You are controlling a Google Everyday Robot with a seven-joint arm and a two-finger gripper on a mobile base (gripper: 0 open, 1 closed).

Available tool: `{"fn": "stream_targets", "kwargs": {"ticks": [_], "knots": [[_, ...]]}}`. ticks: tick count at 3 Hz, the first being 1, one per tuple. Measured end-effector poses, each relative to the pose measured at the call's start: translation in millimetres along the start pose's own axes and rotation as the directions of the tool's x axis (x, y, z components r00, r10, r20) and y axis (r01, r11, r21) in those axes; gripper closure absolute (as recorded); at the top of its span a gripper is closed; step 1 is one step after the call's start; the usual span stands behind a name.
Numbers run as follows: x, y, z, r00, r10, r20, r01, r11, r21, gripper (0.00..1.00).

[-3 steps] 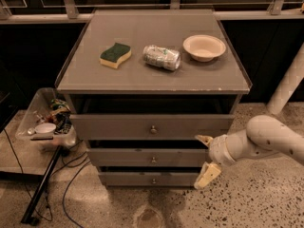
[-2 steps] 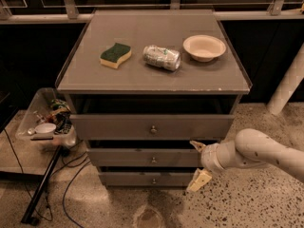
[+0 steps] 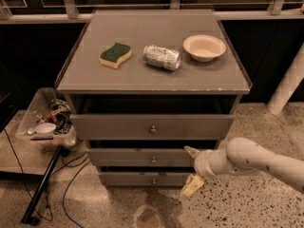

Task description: Open middle drawer

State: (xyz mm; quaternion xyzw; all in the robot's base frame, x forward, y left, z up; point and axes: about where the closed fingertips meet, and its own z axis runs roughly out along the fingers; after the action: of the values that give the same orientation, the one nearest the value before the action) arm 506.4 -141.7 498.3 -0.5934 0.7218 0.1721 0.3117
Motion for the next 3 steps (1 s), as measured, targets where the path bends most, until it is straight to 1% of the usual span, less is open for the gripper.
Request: {"fn": "stream_targets", "kwargs": {"ticks": [1,2,3], "knots": [[15,-4,19,0.999,-0.022,0.04,0.019,0.9974,0.069,0.0],[37,-29,31,0.991,-0.043,0.124,0.02,0.9831,0.182,0.0],[37,-29,31,0.991,-0.043,0.124,0.02,0.9831,0.182,0.0]]}}
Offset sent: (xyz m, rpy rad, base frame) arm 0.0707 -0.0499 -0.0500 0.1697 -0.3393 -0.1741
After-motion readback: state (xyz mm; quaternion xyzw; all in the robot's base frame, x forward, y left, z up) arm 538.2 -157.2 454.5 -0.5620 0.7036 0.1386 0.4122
